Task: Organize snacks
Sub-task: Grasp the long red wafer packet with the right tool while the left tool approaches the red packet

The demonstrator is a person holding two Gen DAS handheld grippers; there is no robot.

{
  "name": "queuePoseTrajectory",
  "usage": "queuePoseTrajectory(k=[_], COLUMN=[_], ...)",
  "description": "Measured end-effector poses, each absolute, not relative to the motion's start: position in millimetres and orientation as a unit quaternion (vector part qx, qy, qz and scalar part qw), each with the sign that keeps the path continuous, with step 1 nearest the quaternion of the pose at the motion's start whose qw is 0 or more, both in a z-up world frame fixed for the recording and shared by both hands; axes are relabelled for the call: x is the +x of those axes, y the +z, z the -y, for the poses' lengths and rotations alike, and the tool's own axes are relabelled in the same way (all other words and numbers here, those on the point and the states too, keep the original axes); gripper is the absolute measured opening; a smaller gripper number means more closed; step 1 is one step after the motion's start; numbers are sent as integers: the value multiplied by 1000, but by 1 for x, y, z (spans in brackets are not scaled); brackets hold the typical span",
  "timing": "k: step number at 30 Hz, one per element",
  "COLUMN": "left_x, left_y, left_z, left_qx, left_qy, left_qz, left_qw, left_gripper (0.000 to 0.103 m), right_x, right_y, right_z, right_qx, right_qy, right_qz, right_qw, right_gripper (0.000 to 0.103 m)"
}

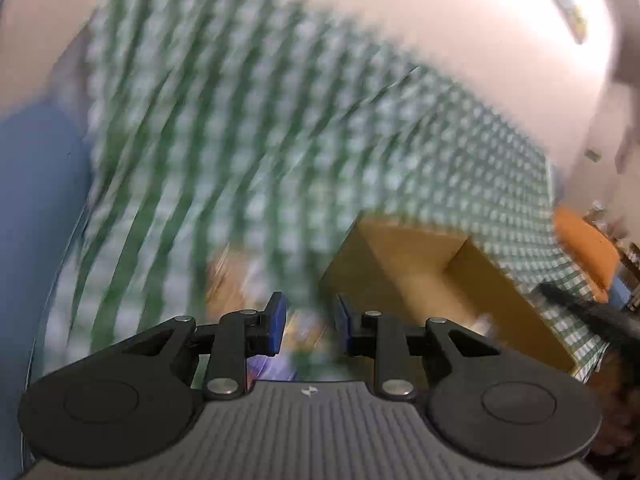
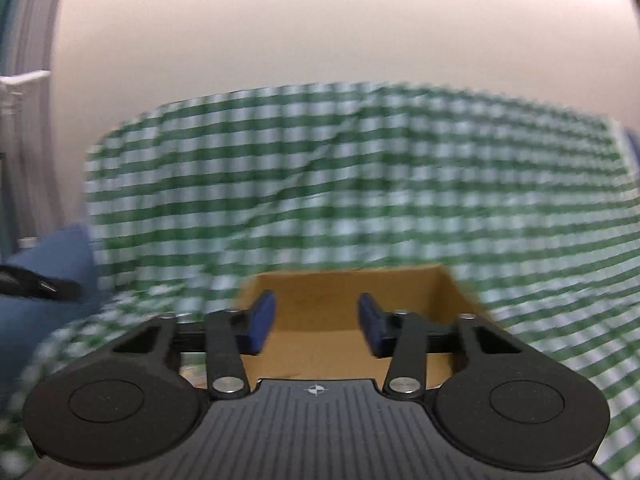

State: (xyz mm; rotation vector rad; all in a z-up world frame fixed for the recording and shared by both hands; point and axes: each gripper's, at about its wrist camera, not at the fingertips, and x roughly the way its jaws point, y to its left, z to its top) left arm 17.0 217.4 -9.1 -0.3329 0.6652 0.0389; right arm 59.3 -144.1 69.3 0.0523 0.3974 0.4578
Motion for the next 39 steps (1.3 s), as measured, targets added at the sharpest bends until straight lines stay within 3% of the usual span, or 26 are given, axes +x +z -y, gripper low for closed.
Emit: queuePoseTrajectory(k=[3, 14, 17, 20, 27, 35, 39], left_x=[12, 19, 21, 25, 32, 37, 39], left_y=[-17, -41, -44, -48, -56, -62, -62], left_z=[-239, -265, -264, -262, -260, -259, -257], left_qx=[-191, -238, -242, -237, -229, -230, -228], left_qy=[40, 79, 77, 76, 78, 83, 82], left_qz=[-333, -387, -394, -409, -427, -441, -444], left_qw=[922, 887, 883, 878, 871, 864, 863], left_gripper=[21, 21, 21, 21, 23, 25, 25], right_x=[35, -12, -9, -9, -13, -10, -14], right_y=[65, 1, -16, -25, -44, -63, -63], right_z=[116, -3, -22, -30, -42, -47, -48], right_qx=[30, -79, -104, -107, -137, -170, -182], right_qy=[295, 455, 451, 453, 464, 457, 465], right_qz=[-212, -326, -358, -368, -384, -412, -405], right_qw=[931, 825, 811, 805, 786, 769, 766], right_gripper=[32, 35, 44, 62, 71, 72, 56])
